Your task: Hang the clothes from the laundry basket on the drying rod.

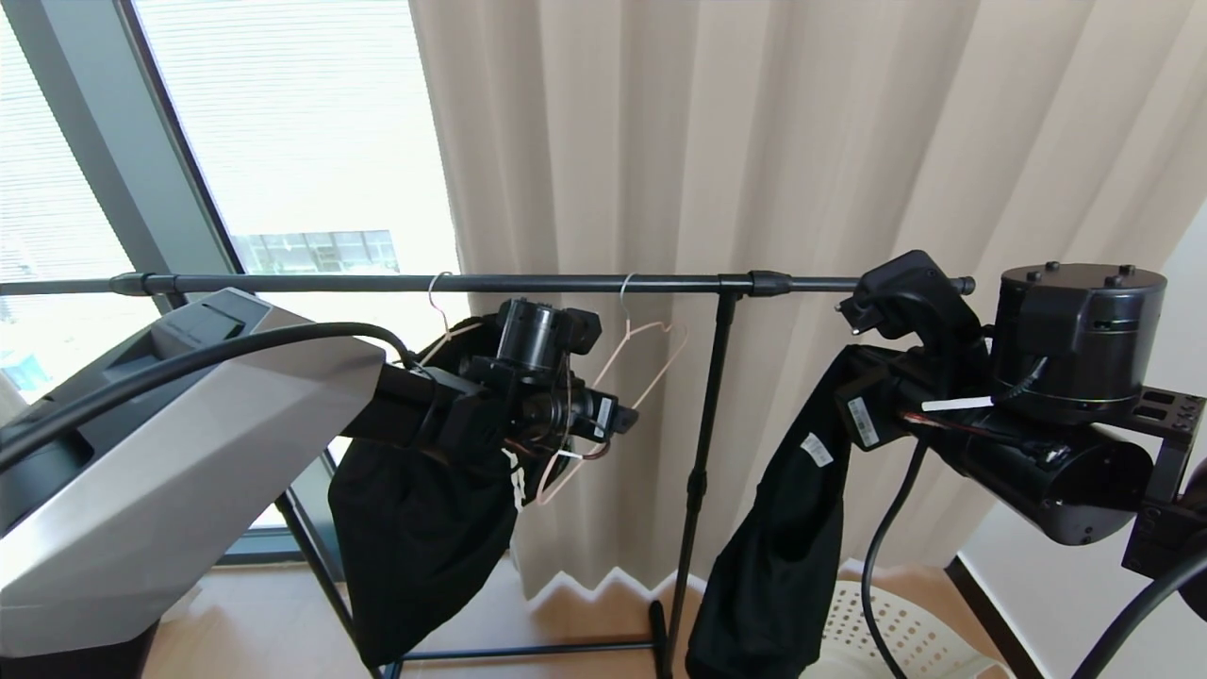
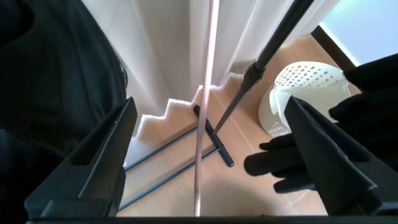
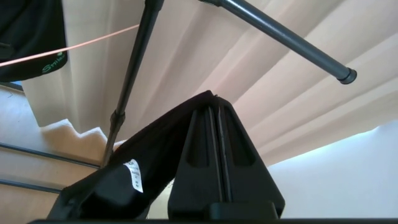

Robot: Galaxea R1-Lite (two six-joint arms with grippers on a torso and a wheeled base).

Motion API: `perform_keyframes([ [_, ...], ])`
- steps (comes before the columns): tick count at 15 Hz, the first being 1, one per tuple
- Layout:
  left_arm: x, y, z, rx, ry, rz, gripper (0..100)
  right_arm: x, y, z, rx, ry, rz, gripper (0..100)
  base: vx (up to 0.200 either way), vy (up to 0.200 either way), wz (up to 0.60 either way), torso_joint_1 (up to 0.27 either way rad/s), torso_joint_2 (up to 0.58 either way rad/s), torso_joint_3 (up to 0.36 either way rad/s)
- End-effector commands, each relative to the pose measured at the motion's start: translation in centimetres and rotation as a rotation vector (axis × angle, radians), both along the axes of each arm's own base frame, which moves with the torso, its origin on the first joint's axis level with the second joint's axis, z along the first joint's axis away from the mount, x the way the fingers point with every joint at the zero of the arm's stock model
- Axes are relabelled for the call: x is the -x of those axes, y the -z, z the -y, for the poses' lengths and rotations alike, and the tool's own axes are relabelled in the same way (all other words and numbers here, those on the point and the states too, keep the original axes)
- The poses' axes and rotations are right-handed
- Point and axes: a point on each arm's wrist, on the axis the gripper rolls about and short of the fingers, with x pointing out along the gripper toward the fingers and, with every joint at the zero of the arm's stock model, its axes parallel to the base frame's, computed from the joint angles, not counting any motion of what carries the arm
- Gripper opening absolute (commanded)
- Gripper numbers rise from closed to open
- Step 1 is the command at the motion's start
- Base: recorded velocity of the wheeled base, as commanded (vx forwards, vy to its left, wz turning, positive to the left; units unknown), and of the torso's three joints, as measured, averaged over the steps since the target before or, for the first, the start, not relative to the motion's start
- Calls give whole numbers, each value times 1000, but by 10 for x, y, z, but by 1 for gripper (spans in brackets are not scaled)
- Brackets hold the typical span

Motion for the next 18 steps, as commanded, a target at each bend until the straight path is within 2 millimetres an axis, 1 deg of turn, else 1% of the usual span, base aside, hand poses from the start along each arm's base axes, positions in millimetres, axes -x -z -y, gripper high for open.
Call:
perform_keyframes([
  [1,-3,7,2,-6,-2,-10,100,1,-1,0,-2,0,4,0,0,0,0,0,0,0],
  [4,-6,8,3,-3,-3,-5,100,1,-1,0,-3,0,5,0,0,0,0,0,0,0],
  [5,-7,12,4,-6,-2,-10,100,0,0,0,-1,0,2,0,0,0,0,0,0,0],
  [9,-9,14,6,-9,-5,-9,100,0,0,0,0,0,0,0,0,0,0,0,0,0],
  [11,-10,20,6,-16,-7,-19,100,0,0,0,-1,0,2,0,0,0,0,0,0,0],
  [16,-10,21,6,-16,-9,-21,100,0,-1,1,-3,2,5,0,0,0,0,0,0,0],
  [18,-10,18,6,-12,-8,-16,100,0,-1,0,-3,2,5,0,0,0,0,0,0,0],
])
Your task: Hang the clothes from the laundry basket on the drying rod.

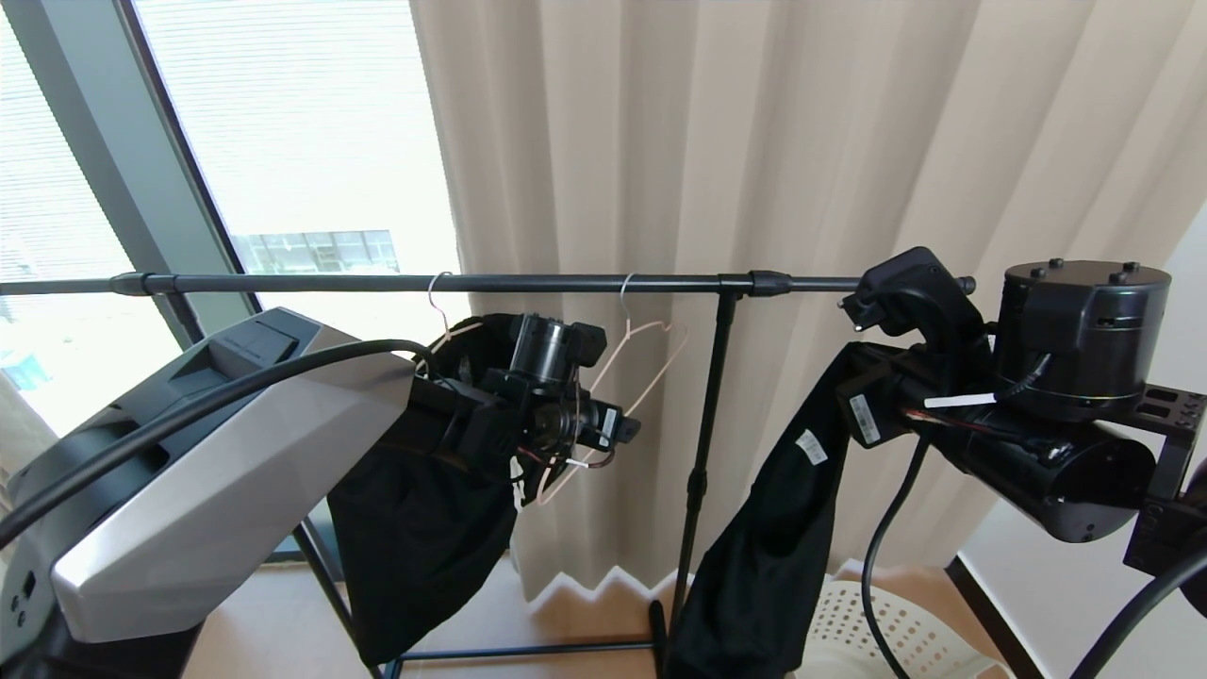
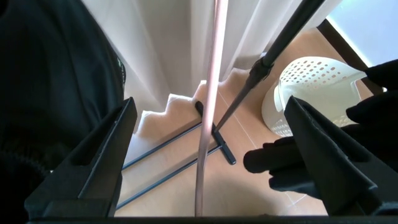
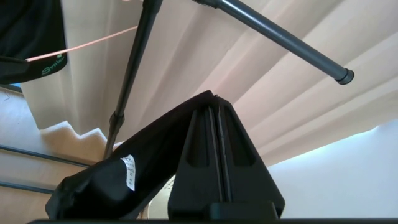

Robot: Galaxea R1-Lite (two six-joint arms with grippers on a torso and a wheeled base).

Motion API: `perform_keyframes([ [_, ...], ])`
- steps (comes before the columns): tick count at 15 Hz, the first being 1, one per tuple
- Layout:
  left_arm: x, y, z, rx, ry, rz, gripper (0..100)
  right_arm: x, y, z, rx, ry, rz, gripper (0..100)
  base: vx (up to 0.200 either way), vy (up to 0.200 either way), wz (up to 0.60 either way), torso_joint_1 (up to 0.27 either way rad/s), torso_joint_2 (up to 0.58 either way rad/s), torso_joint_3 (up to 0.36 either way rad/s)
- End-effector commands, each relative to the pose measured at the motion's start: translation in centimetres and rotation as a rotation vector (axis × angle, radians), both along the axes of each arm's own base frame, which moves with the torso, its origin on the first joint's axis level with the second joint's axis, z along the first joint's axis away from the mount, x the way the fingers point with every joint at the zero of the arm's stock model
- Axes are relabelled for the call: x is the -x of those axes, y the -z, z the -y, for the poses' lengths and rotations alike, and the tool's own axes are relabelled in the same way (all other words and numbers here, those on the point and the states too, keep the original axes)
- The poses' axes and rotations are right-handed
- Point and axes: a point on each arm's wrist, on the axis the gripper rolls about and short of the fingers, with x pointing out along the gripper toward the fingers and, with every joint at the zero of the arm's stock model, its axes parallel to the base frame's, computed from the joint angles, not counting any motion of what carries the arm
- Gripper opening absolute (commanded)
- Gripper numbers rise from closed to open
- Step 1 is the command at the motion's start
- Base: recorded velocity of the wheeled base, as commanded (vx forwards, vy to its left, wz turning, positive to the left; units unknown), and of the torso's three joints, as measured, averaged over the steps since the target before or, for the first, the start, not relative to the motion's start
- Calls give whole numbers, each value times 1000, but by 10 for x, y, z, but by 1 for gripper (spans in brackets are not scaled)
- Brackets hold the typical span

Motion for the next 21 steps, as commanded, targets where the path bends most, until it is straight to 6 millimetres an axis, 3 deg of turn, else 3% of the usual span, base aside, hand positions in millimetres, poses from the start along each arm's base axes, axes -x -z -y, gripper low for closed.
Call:
perform_keyframes([
  [1,0,-2,0,2,1,3,100,0,0,0,0,-1,1,0,0,0,0,0,0,0],
  [2,2,0,1,-3,3,-2,0,1,-1,0,-2,-1,3,0,0,0,0,0,0,0],
  [11,0,-4,-1,7,-5,5,0,0,-1,0,-1,1,2,0,0,0,0,0,0,0],
  [14,3,-17,-3,20,-4,29,0,0,0,0,0,1,1,0,0,0,0,0,0,0],
  [21,11,-28,-5,24,-12,40,0,1,0,1,0,1,1,0,0,0,0,0,0,0],
])
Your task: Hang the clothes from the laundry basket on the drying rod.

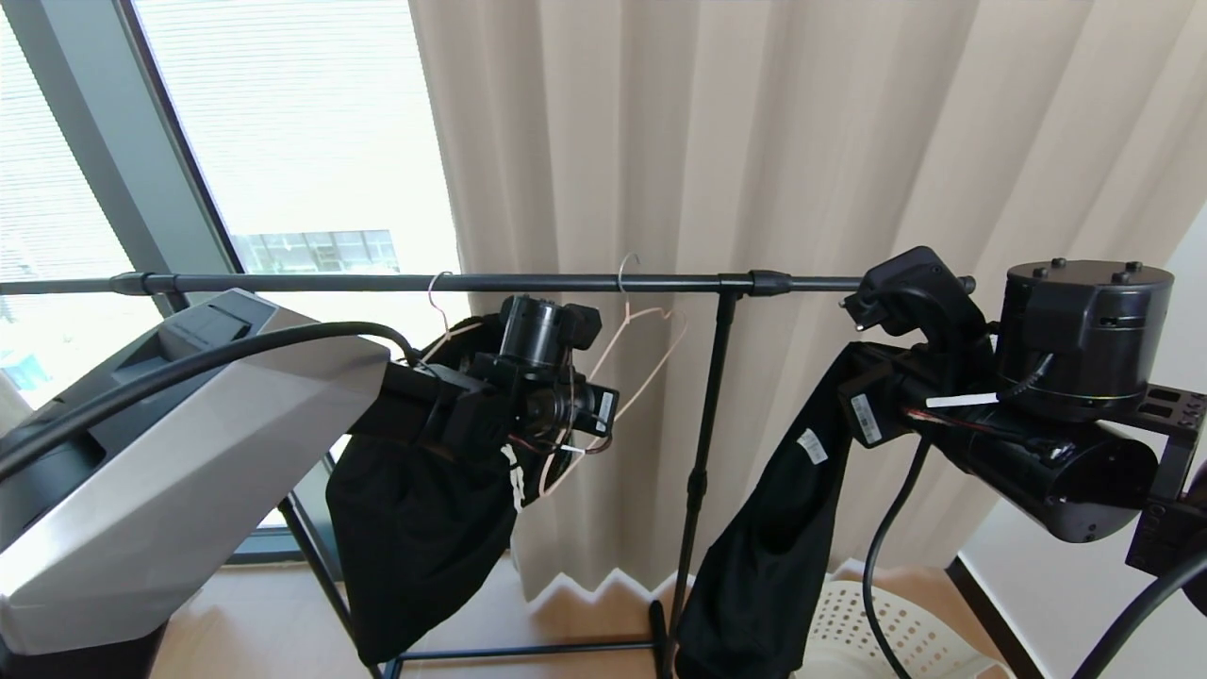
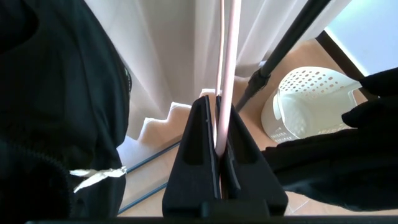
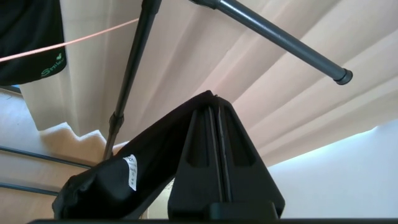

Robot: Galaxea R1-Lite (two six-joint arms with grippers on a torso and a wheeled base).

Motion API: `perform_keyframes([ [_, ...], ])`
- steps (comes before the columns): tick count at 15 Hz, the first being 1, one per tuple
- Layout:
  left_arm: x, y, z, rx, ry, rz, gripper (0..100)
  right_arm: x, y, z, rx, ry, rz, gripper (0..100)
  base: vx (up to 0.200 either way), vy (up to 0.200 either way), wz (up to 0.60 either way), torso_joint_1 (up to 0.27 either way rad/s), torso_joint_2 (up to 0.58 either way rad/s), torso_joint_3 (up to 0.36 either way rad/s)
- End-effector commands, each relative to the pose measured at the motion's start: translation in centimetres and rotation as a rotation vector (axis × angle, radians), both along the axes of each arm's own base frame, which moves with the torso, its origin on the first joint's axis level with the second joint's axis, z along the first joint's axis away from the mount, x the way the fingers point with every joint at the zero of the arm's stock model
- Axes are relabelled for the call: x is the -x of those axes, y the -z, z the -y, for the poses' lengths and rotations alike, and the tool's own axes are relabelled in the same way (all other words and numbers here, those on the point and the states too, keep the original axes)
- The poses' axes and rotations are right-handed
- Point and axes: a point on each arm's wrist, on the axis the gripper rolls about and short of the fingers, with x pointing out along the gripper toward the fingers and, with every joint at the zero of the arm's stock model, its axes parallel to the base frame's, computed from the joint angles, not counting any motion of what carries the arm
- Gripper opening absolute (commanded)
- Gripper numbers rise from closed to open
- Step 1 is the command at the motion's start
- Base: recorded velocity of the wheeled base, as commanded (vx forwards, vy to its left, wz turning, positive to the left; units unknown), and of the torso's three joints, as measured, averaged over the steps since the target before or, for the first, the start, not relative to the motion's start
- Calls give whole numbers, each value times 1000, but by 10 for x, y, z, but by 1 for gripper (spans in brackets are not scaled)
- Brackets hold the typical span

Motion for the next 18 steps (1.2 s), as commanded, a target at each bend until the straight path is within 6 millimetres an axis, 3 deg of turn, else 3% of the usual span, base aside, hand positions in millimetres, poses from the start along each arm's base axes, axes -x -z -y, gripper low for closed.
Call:
perform_keyframes([
  [1,7,-10,-3,6,1,10,0,1,0,0,0,-1,1,0,0,0,0,0,0,0],
  [8,34,-27,-15,14,16,37,0,3,-2,1,-2,-3,6,0,0,0,0,0,0,0],
  [11,62,-32,-26,20,29,49,0,3,-2,1,-3,-3,7,0,0,0,0,0,0,0],
  [13,91,-34,-42,16,40,58,0,3,-1,1,12,-6,3,0,0,0,0,0,0,0],
  [18,144,-17,-66,24,73,73,0,11,-10,6,2,-7,30,0,0,0,0,0,0,0],
])
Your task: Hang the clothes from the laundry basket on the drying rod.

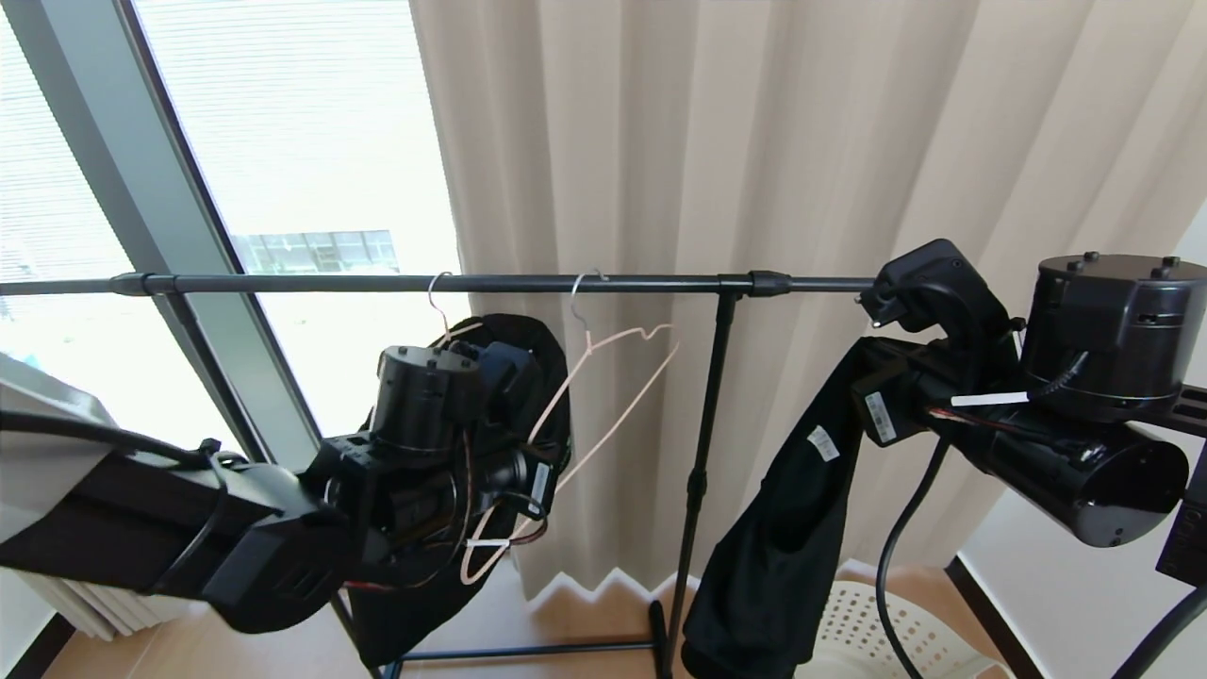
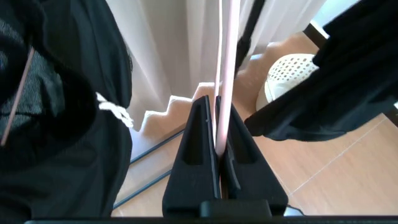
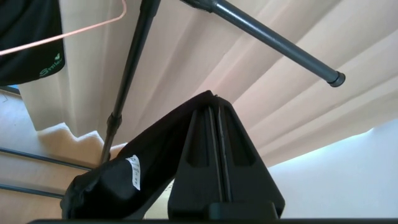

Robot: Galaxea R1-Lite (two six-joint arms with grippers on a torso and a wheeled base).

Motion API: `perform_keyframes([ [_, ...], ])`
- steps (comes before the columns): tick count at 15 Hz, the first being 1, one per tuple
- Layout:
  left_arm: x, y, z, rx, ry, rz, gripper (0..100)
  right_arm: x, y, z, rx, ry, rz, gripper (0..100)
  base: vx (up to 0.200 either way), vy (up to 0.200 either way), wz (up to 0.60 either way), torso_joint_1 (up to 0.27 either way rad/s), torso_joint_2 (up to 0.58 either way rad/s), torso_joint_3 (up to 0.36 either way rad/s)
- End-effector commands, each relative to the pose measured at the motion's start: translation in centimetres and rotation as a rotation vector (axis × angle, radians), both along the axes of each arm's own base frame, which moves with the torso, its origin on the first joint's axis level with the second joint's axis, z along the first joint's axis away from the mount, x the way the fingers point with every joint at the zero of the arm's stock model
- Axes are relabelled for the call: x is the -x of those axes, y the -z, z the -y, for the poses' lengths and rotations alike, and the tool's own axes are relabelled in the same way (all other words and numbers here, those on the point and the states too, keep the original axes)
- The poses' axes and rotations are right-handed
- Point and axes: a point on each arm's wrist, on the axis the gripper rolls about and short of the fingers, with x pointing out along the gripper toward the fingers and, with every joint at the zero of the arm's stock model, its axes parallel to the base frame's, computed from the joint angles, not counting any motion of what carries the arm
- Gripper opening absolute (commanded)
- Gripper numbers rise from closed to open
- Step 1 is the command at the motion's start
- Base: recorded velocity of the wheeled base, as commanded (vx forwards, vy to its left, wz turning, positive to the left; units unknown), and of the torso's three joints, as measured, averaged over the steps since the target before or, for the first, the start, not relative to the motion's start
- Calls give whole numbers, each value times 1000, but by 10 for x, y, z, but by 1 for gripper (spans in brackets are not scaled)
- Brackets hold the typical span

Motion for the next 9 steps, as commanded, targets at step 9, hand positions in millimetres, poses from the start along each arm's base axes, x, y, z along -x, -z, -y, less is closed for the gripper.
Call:
perform_keyframes([
  [9,81,32,-22,80,107,119,0,-5,11,-4,23,2,-32,0,0,0,0,0,0,0],
])
